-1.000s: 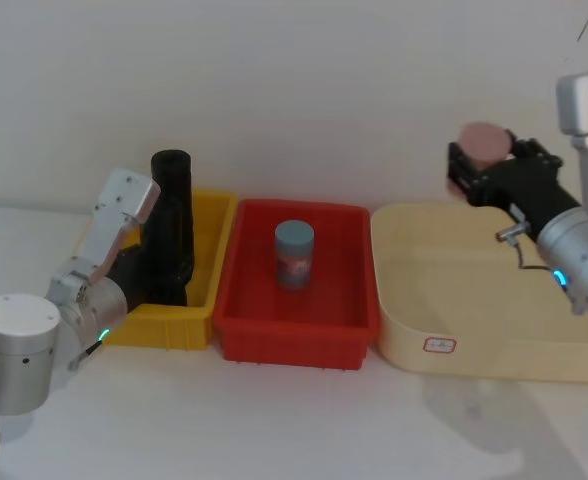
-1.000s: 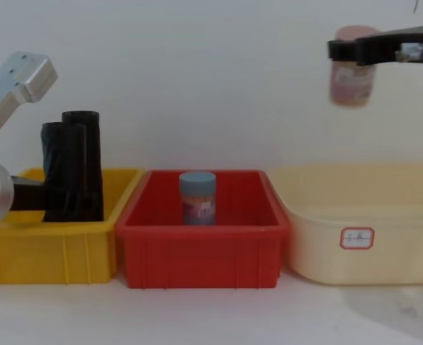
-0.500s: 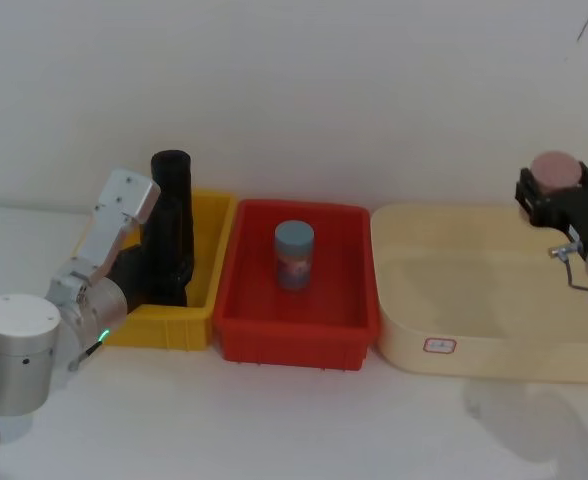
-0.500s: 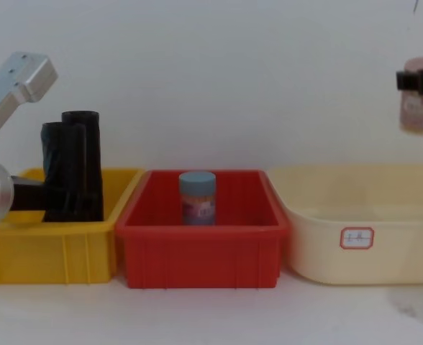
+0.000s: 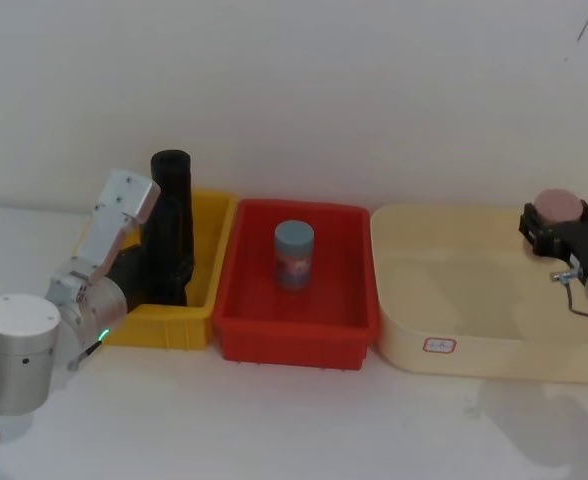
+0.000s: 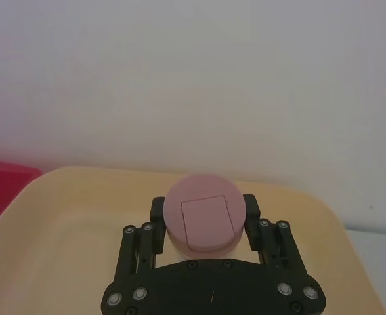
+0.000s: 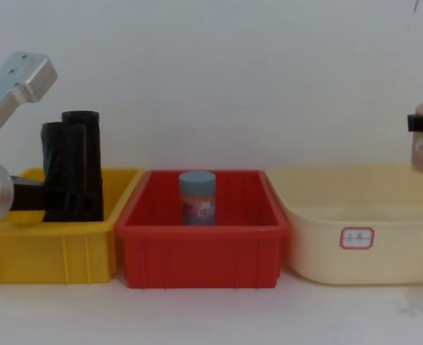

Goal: Pick up the garbage bag with the one hand and transfer it to the other hand.

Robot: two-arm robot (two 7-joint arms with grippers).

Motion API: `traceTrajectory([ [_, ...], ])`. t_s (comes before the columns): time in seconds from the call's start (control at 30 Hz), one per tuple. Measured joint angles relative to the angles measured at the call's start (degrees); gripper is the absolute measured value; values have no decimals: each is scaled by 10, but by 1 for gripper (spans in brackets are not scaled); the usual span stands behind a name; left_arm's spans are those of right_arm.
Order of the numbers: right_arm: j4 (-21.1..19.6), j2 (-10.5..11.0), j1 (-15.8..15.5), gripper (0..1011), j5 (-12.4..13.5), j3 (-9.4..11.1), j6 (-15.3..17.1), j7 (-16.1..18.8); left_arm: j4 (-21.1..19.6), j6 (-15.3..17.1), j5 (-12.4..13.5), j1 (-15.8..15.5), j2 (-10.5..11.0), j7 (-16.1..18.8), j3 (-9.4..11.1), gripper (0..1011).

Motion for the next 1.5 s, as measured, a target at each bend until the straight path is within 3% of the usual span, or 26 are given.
traceTrajectory([
  [0.23,11,-4,0,868,5,4,3,6,0,0,0,0,0,0,0,466],
  [0.47,16,-6,0,1001,7,5,4,9,0,0,0,0,0,0,0,466],
  [1.13,22,-8,-1,1001,9,7,5,12,-5,-5,11,-5,-4,13,-2,466],
  [1.5,23,-9,-1,1001,10,8,5,13,-49,-20,17,-9,-17,43,-27,466],
])
